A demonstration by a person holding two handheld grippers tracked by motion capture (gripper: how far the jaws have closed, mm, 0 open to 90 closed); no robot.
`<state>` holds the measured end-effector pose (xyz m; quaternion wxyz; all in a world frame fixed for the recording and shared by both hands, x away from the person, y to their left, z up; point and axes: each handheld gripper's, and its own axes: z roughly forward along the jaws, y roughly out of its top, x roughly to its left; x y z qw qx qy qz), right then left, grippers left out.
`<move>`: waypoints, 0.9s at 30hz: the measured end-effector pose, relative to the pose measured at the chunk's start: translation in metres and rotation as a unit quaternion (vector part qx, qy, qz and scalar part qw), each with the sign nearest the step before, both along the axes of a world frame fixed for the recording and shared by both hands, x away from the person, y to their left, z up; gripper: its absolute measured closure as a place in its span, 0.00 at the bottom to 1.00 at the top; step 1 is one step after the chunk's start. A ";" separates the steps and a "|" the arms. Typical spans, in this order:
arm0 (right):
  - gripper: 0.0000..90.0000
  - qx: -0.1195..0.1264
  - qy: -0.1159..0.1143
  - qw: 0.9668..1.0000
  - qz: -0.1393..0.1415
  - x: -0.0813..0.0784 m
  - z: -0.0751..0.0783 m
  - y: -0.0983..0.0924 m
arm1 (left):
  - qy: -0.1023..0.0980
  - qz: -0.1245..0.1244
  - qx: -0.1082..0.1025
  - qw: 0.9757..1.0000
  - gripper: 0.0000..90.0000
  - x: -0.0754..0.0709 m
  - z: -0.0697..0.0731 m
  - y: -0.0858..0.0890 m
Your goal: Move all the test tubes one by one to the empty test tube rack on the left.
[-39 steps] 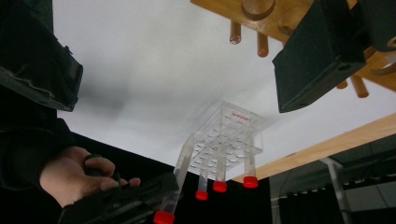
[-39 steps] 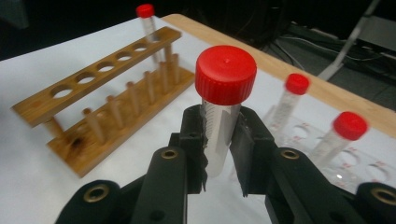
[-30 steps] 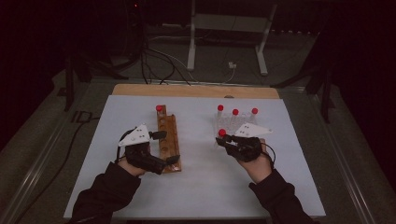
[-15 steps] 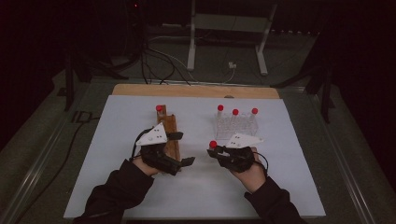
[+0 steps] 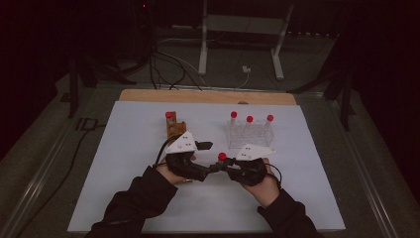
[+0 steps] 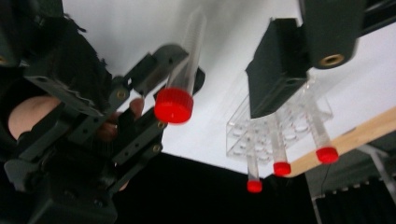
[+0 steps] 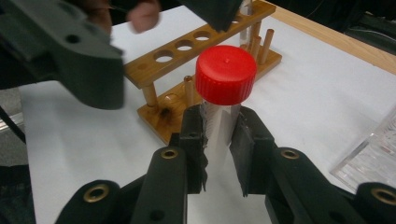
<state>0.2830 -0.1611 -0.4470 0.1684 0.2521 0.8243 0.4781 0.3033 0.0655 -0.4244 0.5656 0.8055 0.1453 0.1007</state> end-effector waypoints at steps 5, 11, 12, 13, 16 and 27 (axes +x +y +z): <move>0.83 0.000 0.001 1.000 0.001 0.000 0.000 0.000 | -0.009 0.001 0.013 1.000 0.38 0.001 -0.001 -0.008; 0.83 -0.001 0.002 1.000 0.002 0.000 -0.001 0.000 | -0.017 -0.006 0.024 1.000 0.52 0.001 -0.001 -0.013; 0.83 -0.001 0.001 1.000 0.002 -0.001 -0.001 0.000 | -0.016 -0.008 0.025 1.000 0.54 0.001 -0.001 -0.014; 0.83 0.000 0.002 1.000 0.002 -0.001 -0.001 0.000 | -0.015 -0.011 0.024 1.000 0.57 0.002 -0.002 -0.014; 0.83 -0.002 0.000 1.000 0.003 -0.001 -0.001 -0.001 | -0.015 -0.013 0.026 0.999 0.68 0.003 -0.003 -0.015; 0.83 -0.002 0.006 1.000 0.002 0.000 -0.003 -0.001 | -0.013 -0.019 0.037 0.999 0.80 0.005 -0.004 -0.016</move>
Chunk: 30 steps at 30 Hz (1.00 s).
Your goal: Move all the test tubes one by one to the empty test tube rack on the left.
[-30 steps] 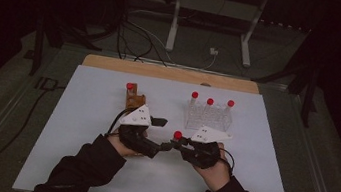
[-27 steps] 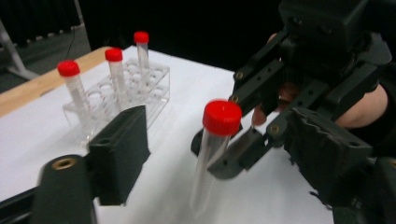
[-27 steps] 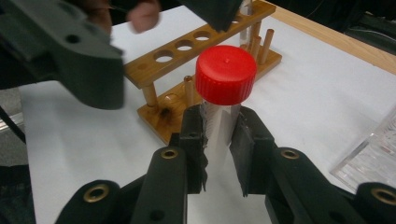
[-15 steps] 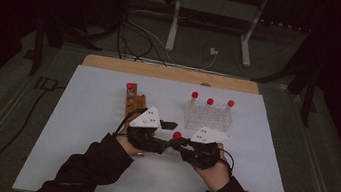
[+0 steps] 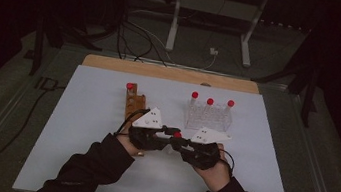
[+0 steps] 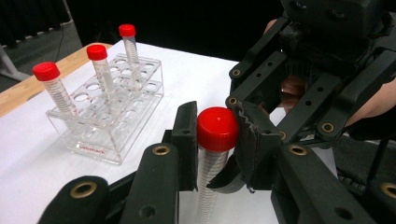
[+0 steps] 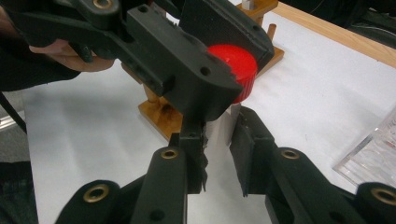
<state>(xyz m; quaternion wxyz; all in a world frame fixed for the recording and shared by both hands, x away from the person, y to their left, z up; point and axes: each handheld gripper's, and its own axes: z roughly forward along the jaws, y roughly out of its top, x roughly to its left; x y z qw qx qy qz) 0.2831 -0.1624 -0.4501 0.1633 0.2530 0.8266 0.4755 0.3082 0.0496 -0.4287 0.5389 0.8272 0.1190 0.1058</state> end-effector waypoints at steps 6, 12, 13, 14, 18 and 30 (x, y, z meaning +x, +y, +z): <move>0.74 0.013 -0.003 1.000 0.000 0.000 0.000 -0.002 | 0.003 0.000 -0.004 1.000 0.80 0.002 0.002 0.001; 0.51 0.036 -0.008 0.999 -0.016 0.000 0.003 -0.009 | -0.004 0.010 -0.010 1.000 0.80 0.003 0.009 0.008; 0.47 0.041 -0.009 0.999 -0.019 0.000 0.003 -0.010 | -0.006 0.013 -0.011 1.000 0.80 0.004 0.011 0.009; 0.45 0.042 -0.011 0.999 -0.022 -0.001 0.004 -0.011 | -0.007 0.017 -0.013 1.000 0.80 0.004 0.013 0.011; 0.32 0.050 -0.009 0.998 -0.031 0.000 0.005 -0.015 | -0.016 0.031 -0.020 0.999 0.80 0.006 0.021 0.019; 0.02 0.068 -0.009 0.997 -0.038 0.001 0.007 -0.019 | -0.033 0.074 -0.034 0.996 0.80 0.016 0.040 0.047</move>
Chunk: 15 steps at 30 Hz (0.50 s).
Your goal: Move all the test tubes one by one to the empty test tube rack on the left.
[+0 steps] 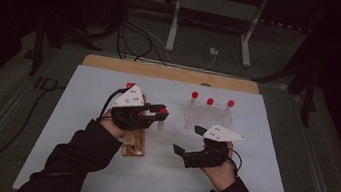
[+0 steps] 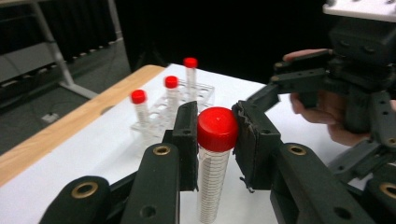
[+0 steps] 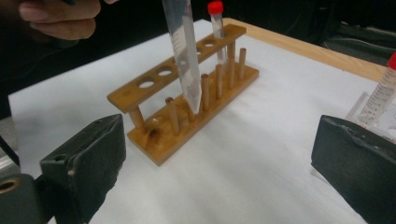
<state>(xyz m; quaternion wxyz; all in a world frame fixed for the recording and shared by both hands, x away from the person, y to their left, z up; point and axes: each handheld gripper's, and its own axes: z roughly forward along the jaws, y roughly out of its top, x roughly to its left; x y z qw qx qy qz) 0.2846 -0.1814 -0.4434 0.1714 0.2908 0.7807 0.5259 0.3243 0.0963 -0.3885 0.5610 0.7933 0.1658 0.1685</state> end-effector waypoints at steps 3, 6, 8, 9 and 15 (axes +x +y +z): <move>0.01 -0.002 0.001 1.000 0.004 0.001 0.000 -0.001 | -0.002 0.014 -0.003 1.000 0.80 0.004 0.002 0.007; 0.00 -0.002 -0.001 1.000 0.007 0.001 0.000 -0.002 | -0.004 0.027 -0.008 1.000 0.80 0.007 0.004 0.014; 0.00 -0.004 -0.004 1.000 0.009 0.000 0.001 -0.002 | -0.006 0.035 -0.010 0.999 0.80 0.009 0.006 0.017; 0.00 -0.006 -0.006 1.000 0.009 0.000 0.001 -0.002 | -0.008 0.042 -0.011 0.999 0.80 0.010 0.006 0.019; 0.00 -0.002 -0.010 1.000 0.010 -0.001 0.001 -0.002 | -0.014 0.072 -0.017 0.997 0.80 0.019 0.010 0.034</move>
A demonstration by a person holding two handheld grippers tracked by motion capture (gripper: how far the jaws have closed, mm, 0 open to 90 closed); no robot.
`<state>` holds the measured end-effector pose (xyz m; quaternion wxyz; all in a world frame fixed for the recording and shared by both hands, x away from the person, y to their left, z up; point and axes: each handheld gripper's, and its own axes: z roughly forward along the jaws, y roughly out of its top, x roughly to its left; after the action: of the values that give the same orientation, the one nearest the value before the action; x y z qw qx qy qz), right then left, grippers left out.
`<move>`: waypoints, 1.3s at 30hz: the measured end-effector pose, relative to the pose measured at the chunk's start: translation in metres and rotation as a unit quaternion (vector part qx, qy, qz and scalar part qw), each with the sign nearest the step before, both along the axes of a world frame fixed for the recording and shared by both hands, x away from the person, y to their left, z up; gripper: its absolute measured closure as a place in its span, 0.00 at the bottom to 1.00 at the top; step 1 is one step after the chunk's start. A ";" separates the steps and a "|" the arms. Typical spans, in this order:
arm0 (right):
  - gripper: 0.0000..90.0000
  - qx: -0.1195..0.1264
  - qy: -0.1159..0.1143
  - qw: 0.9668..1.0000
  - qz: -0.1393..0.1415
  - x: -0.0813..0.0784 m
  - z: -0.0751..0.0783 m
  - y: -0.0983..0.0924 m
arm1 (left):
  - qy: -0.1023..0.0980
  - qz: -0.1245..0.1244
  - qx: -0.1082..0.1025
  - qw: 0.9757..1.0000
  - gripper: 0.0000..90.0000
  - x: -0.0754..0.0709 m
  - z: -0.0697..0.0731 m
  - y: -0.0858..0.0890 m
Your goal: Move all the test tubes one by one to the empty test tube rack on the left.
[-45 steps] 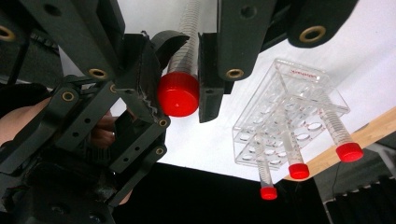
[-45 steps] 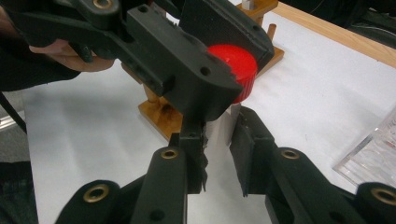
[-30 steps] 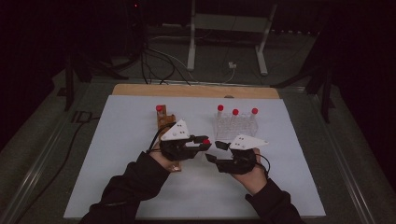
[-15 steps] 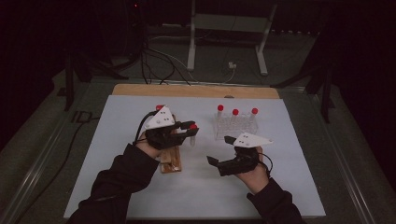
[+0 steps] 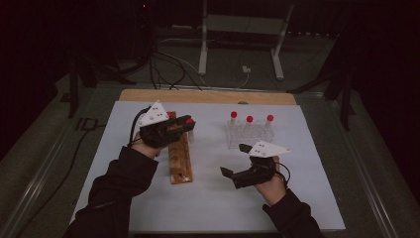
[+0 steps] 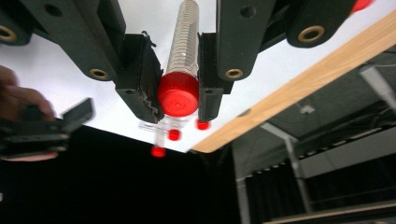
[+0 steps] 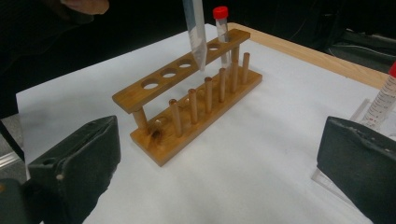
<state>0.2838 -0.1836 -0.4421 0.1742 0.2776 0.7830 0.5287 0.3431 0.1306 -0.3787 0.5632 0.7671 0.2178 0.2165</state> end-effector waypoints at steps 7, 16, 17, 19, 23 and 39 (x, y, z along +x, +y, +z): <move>0.00 0.003 -0.004 1.000 0.000 0.000 0.001 -0.001 | -0.007 0.040 -0.003 0.999 0.80 0.012 0.003 0.017; 0.00 0.001 -0.002 1.000 0.004 0.000 0.000 0.000 | -0.011 0.086 -0.023 0.996 0.80 0.027 0.004 0.039; 0.00 0.001 -0.004 1.000 0.003 0.000 0.000 0.000 | -0.011 0.093 -0.025 0.995 0.80 0.029 0.003 0.040; 0.00 0.001 -0.003 1.000 0.004 0.000 0.000 0.000 | -0.007 0.099 -0.029 0.995 0.80 0.032 0.000 0.043; 0.00 0.002 -0.003 1.000 0.004 0.001 0.000 -0.001 | -0.004 0.116 -0.030 0.993 0.80 0.037 -0.007 0.046; 0.00 -0.001 -0.002 1.000 0.002 0.001 -0.001 -0.002 | 0.033 0.128 -0.033 0.991 0.80 0.054 -0.053 0.045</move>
<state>0.2844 -0.1855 -0.4426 0.1752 0.2743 0.7838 0.5290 0.3969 0.1753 -0.4322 0.5487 0.7204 0.3397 0.2540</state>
